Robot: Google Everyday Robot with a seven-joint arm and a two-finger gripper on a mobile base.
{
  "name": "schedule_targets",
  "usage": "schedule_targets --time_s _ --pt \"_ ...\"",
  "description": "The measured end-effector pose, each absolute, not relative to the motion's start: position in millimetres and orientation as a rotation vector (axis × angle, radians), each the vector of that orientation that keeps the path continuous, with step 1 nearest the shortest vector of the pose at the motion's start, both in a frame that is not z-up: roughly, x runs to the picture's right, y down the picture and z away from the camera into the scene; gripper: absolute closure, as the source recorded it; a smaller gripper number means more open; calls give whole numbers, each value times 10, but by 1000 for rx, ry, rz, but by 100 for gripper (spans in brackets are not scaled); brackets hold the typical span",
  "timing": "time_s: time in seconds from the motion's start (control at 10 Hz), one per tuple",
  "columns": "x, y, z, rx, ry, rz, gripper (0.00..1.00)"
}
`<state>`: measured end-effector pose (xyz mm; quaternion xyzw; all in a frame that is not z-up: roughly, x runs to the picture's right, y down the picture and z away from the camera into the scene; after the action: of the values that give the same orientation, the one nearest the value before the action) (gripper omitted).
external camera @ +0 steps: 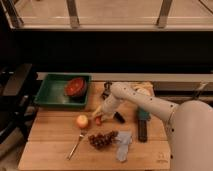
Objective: Place pepper in metal cup
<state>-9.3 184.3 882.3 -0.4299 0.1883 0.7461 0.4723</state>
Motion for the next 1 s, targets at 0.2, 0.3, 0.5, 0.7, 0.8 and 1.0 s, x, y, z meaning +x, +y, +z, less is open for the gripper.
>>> schedule_targets --time_s 0.2,0.3,0.5,0.7,0.8,1.0 --pt "-99 1821 8824 -1051 453 1828 73" --pt "-98 1817 8823 -1052 452 1828 84" --pt "-108 1811 8824 -1053 449 1830 94" --pt "-138 1793 8813 -1053 443 1828 94" --pt "-136 1797 8812 -1054 445 1827 94" --pt "-136 1781 8791 -1051 434 1825 94"
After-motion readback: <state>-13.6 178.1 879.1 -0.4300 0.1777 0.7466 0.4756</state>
